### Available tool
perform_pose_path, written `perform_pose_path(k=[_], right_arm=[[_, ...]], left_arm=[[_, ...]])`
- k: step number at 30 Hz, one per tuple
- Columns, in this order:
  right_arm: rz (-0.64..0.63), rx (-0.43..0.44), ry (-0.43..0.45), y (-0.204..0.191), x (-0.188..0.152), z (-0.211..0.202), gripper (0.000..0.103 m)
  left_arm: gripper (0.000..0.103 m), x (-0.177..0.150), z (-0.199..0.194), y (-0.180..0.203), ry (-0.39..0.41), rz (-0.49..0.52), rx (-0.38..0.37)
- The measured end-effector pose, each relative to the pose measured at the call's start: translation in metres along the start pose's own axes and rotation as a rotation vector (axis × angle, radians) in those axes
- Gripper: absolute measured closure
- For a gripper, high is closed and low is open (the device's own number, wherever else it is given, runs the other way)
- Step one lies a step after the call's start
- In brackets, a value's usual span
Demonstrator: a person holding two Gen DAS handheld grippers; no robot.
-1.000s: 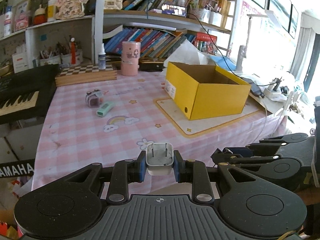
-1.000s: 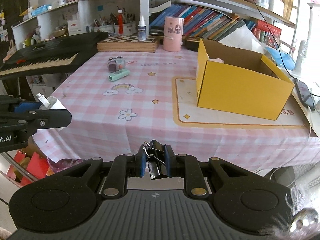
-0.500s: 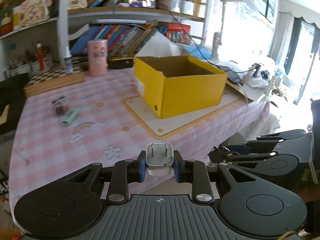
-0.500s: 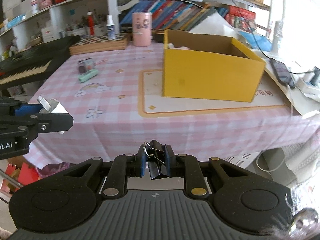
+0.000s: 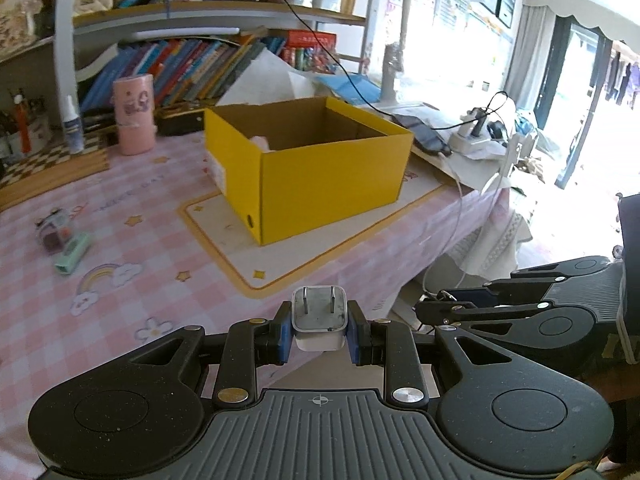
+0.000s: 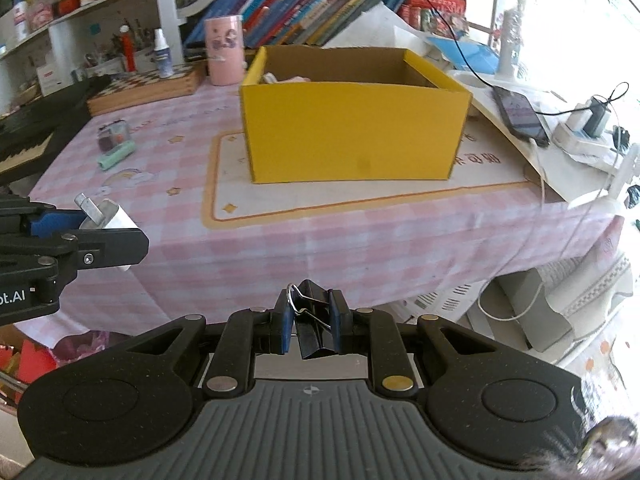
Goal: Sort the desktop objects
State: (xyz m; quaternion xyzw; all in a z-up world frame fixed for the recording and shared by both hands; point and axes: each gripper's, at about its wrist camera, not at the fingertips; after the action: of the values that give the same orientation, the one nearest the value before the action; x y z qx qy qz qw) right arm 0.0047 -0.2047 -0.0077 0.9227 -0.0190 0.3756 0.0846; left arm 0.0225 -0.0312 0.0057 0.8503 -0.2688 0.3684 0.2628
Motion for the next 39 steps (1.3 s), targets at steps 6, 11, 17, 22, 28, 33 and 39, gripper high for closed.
perform_pose_path(k=[6, 11, 17, 22, 28, 33, 39], right_arm=[[0.008, -0.014, -0.02, 0.015, 0.007, 0.013, 0.086], [0.008, -0.019, -0.025, 0.028, 0.02, 0.028, 0.086], [0.015, -0.018, -0.007, 0.048, 0.043, 0.049, 0.086], [0.021, -0.034, 0.065, 0.068, 0.067, 0.059, 0.086], [0.013, -0.023, 0.163, 0.089, 0.106, 0.07, 0.086], [0.012, 0.012, 0.239, 0.102, 0.147, 0.083, 0.086], [-0.021, 0.062, 0.305, 0.108, 0.185, 0.103, 0.086]], left_arm=[[0.077, 0.013, 0.02, 0.002, -0.013, 0.009, -0.024], [0.077, 0.028, 0.037, 0.003, -0.004, 0.025, -0.029], [0.077, 0.054, 0.056, 0.006, 0.052, 0.067, -0.021], [0.077, 0.082, 0.075, 0.006, 0.109, 0.094, -0.003], [0.077, 0.119, 0.097, 0.001, 0.159, 0.105, 0.054], [0.077, 0.141, 0.115, -0.004, 0.174, 0.102, 0.117], [0.077, 0.157, 0.136, -0.011, 0.163, 0.091, 0.172]])
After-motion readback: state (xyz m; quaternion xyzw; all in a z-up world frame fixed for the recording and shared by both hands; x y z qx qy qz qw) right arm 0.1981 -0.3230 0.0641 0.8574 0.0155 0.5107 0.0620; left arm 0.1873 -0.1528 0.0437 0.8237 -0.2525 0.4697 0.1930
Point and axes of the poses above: each gripper's, at about its wrist camera, not at the fingertips, and z roughly the way its jaws point, y to its right, x to its top, and after that the axes turned 13 degrees about -x, right-handed
